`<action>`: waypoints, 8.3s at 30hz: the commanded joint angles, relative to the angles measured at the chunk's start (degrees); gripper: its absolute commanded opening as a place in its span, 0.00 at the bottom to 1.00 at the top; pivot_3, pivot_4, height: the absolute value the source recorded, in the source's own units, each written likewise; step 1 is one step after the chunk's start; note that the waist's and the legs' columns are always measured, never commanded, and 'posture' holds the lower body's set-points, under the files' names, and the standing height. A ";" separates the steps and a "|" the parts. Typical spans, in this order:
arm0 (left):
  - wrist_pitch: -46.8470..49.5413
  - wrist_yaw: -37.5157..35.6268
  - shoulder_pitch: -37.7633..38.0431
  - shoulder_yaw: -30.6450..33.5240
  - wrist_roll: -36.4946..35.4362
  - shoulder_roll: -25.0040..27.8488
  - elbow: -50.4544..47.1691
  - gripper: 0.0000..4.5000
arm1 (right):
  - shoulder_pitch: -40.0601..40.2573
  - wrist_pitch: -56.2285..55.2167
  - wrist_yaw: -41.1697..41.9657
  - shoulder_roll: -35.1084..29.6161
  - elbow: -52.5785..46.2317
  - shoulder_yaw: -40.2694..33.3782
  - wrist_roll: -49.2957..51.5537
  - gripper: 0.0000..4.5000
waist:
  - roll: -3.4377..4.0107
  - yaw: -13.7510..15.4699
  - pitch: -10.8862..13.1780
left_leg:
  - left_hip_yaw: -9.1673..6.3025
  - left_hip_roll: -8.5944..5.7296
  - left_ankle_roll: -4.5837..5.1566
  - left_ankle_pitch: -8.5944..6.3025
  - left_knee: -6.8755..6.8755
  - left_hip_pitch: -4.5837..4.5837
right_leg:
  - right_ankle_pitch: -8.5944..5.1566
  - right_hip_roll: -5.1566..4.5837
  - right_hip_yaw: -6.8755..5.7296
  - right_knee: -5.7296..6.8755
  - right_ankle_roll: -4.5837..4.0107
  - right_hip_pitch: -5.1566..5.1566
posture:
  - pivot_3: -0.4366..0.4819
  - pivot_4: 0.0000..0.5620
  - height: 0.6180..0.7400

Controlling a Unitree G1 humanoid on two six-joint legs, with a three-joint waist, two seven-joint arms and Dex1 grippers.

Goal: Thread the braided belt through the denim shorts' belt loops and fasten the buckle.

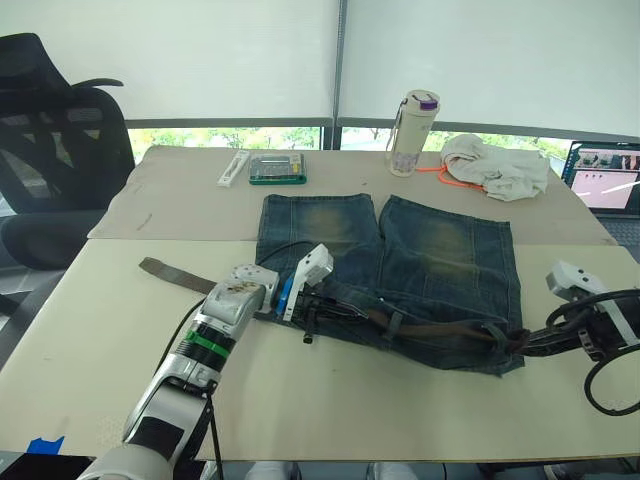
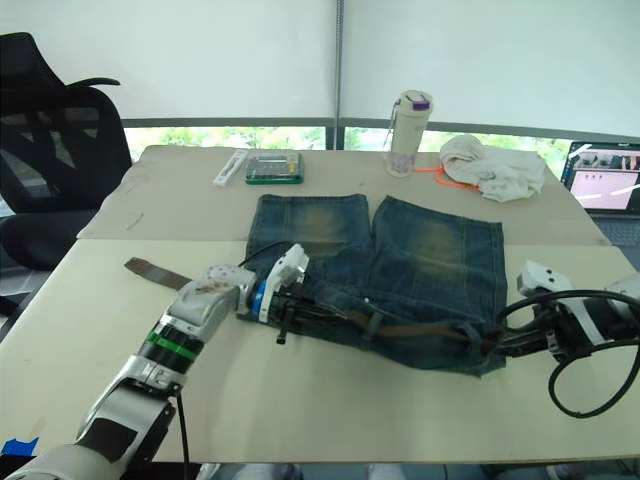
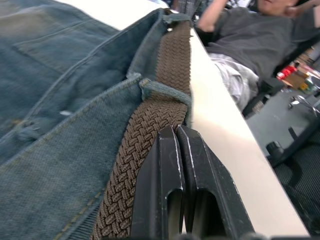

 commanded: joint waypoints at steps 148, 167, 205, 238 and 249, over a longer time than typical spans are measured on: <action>-7.34 11.23 -7.01 1.90 6.28 -3.33 12.07 0.00 | 19.75 -16.11 -3.62 8.70 -10.19 -34.89 -18.89 0.78 | 0.03 0.81 0.02 | -0.15 -0.09 0.04 -0.02 0.25 -0.25 | -0.01 0.10 -0.01 0.11 0.06 -0.06 | 0.48 0.27 0.97; 0.36 11.43 -2.43 2.09 -0.55 -5.08 -8.20 0.00 | 15.45 -46.25 -16.04 16.69 -4.76 -27.89 -28.01 0.78 | 0.05 0.14 0.02 | -0.14 -0.09 -0.11 0.08 0.19 -0.09 | -0.02 0.13 0.01 0.07 0.09 0.09 | 0.48 0.27 0.97; -0.26 18.07 0.39 -11.97 2.49 -16.94 -10.91 0.00 | 17.45 -31.34 3.08 7.58 -14.08 -24.06 -16.93 0.00 | 0.07 0.54 0.01 | -0.13 -0.08 0.04 -0.02 0.13 0.07 | -0.02 0.11 0.08 0.01 0.07 0.19 | 0.48 0.27 0.97; -4.12 15.17 2.43 -15.41 7.20 -12.20 -8.42 0.00 | 2.26 -39.44 5.54 -4.63 -7.55 -1.81 -28.00 0.63 | 0.40 0.53 0.03 | -0.07 -0.07 0.05 -0.02 0.14 0.02 | -0.04 0.02 0.07 0.01 0.05 0.10 | 0.48 0.27 0.97; -3.73 17.73 1.40 -9.05 6.20 -10.54 -8.65 0.00 | 9.96 -4.48 -4.78 1.75 -16.13 -19.87 -3.55 0.99 | 0.35 0.75 0.05 | -0.16 0.00 0.08 -0.04 0.16 0.00 | -0.01 -0.01 0.04 -0.02 0.01 0.15 | 0.48 0.27 0.97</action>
